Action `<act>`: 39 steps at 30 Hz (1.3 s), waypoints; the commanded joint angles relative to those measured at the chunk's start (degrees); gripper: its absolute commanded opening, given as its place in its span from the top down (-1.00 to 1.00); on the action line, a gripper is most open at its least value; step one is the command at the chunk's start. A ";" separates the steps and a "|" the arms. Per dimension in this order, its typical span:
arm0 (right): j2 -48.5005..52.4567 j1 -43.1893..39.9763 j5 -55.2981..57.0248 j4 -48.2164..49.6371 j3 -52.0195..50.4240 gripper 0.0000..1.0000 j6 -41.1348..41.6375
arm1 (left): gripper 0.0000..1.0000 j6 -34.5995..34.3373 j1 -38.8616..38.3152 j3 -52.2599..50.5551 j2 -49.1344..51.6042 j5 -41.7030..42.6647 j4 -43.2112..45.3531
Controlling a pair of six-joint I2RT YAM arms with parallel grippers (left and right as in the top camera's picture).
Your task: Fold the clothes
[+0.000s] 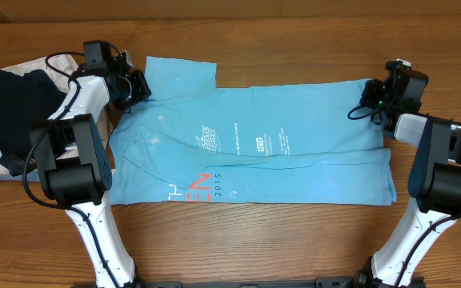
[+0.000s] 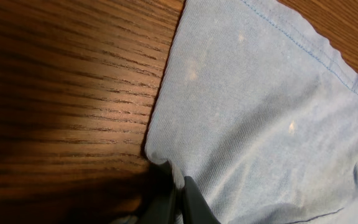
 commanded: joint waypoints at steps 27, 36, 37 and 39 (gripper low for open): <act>-19.15 -2.95 11.54 -35.80 8.37 0.92 0.39 | 0.92 -0.13 1.99 0.31 -16.39 1.57 -13.51; -22.47 -4.15 12.96 -53.11 8.37 0.92 0.44 | 0.92 0.57 6.10 0.28 -18.95 0.11 -25.33; -22.49 -4.15 12.96 -54.88 8.37 0.92 0.42 | 0.92 0.81 6.29 0.26 -18.95 -0.55 -26.58; -22.47 -4.15 12.98 -57.55 8.37 0.92 0.44 | 0.92 2.43 6.32 0.26 -18.95 -1.49 -28.96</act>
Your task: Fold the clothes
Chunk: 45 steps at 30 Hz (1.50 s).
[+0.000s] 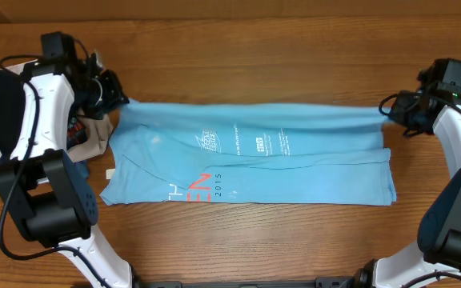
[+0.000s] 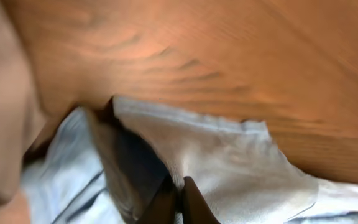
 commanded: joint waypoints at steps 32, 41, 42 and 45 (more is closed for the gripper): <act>-1.42 -7.08 -1.36 -21.33 0.87 0.92 8.00 | 0.92 4.66 0.57 -11.54 -2.14 -13.90 -21.29; -1.42 -6.99 -1.51 -27.10 0.76 0.92 7.98 | 0.92 4.68 0.57 -15.93 -2.14 -13.97 -19.10; -1.42 -6.99 -1.53 -27.61 0.76 0.92 7.98 | 0.92 4.68 0.57 -15.96 -2.14 -14.27 -19.34; -1.42 -6.99 -1.53 -28.70 0.76 0.92 7.98 | 0.92 4.66 0.57 -15.96 -2.14 -15.78 -20.79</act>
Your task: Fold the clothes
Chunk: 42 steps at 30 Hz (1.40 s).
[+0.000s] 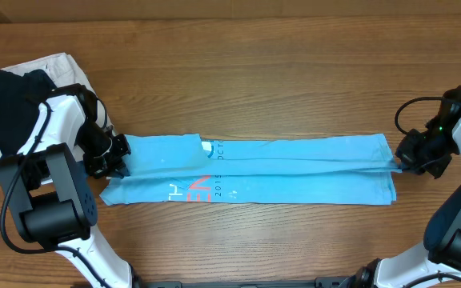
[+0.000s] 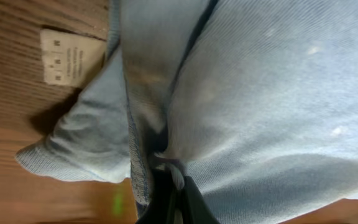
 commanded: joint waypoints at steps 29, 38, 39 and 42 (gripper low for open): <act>-1.33 -0.22 -0.13 0.42 -1.18 0.92 0.42 | 0.31 -0.68 -1.07 0.74 -1.95 0.74 5.97; -1.31 -0.24 -0.13 -0.50 -1.18 0.92 0.37 | 0.31 -0.68 -3.98 0.72 -1.95 0.52 6.45; -1.31 -0.24 -0.13 -0.50 -1.18 0.92 0.20 | 0.31 -0.68 -4.04 0.72 -1.95 0.52 6.49; -1.31 -0.24 -0.11 -0.46 -1.18 0.92 0.20 | 0.31 -0.68 -4.04 0.72 -1.95 0.52 6.38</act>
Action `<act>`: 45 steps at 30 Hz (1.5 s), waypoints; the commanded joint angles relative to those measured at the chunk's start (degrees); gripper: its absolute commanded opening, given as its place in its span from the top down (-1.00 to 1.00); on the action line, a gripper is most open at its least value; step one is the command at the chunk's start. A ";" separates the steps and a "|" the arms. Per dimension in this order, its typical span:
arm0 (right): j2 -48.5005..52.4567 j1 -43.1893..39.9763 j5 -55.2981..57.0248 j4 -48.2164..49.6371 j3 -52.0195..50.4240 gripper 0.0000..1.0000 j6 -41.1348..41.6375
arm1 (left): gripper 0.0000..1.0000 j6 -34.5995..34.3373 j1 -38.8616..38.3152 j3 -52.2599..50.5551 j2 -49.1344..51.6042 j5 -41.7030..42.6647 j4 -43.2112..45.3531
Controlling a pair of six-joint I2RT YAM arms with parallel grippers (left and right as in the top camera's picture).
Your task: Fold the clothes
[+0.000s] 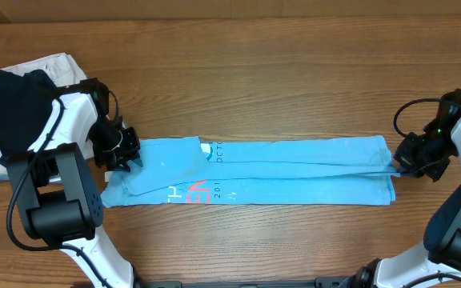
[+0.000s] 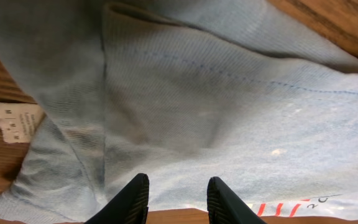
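Observation:
A light blue T-shirt [image 1: 278,168] with red and white print lies folded lengthwise into a long band across the table's middle. My left gripper [image 1: 126,156] hovers over the shirt's left end, open, nothing between its black fingers [image 2: 129,199]; the cloth [image 2: 229,112] and its white label [image 2: 14,121] lie below. My right gripper [image 1: 402,160] is at the shirt's right end, touching the folded edge; the overhead view does not show how its jaws stand.
A pile of other clothes, dark navy [image 1: 6,96] on white and tan [image 1: 54,64], sits at the far left of the wooden table [image 1: 254,48]. Cables trail from both arms.
My left gripper has let go of the shirt's left edge and now stands open just right of where it was. The shirt's left end has settled flat. The right arm has not moved.
Both grippers held the spread shirt's far corners. Then the far edge was lifted and stretched between them. Then it lay brought over onto the near half, making a long band, still held. Now the left gripper is open.

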 commanded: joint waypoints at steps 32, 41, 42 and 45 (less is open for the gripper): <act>1.60 0.11 -10.97 15.15 -10.95 -0.43 -8.02 | 0.27 -0.57 -0.13 0.72 -1.95 0.70 0.11; 1.60 2.60 -18.97 24.52 -16.31 0.01 -10.99 | 0.26 -0.57 -0.13 0.72 -1.95 0.70 -0.04; 1.60 2.71 -18.95 24.90 -16.41 0.15 -10.99 | 0.26 -0.57 -0.13 0.72 -1.95 0.70 -0.04; 1.60 2.89 -18.93 25.64 -16.55 0.60 -10.99 | 0.25 -0.57 -0.15 0.72 -1.95 0.70 -0.11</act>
